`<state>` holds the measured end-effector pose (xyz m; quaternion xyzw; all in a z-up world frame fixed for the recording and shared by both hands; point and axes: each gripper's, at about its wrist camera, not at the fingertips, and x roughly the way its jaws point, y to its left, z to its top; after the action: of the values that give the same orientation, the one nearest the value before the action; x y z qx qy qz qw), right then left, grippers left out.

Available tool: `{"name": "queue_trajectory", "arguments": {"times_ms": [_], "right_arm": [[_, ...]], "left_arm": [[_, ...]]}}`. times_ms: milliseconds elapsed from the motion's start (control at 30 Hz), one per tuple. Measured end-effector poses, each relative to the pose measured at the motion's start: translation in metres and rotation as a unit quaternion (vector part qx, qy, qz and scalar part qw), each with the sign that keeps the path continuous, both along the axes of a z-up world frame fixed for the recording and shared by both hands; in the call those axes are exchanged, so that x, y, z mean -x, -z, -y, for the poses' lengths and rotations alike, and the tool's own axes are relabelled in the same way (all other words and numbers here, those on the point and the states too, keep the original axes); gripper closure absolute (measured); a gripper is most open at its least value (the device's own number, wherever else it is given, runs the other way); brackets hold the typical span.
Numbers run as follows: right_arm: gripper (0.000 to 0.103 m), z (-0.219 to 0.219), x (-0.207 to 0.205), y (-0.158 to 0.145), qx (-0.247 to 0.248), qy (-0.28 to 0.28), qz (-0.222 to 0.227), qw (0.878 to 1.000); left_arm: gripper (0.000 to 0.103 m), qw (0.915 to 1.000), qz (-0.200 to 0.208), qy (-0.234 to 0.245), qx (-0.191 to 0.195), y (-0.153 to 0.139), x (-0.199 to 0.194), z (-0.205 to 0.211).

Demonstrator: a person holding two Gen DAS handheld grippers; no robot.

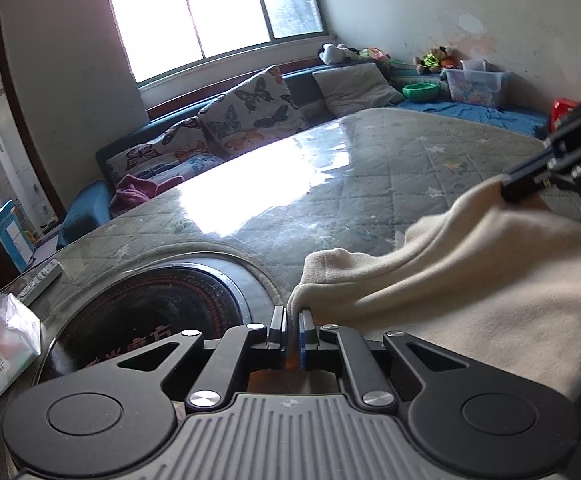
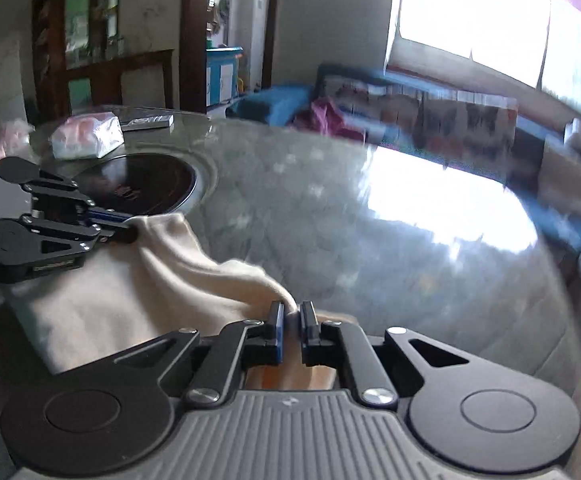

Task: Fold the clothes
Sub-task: 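Lay the folded hem down with both grippers and release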

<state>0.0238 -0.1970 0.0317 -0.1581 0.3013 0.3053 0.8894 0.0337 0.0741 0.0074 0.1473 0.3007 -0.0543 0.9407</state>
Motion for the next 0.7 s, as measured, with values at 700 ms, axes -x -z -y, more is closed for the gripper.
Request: {"name": "queue_trajectory", "arguments": {"times_ms": [700], "right_arm": [[0.086,-0.035,-0.040,0.022,-0.035,0.000,-0.075,0.997]], "left_arm": [[0.086,0.9997,-0.004,-0.018,0.013,-0.005,0.000,-0.006]]}}
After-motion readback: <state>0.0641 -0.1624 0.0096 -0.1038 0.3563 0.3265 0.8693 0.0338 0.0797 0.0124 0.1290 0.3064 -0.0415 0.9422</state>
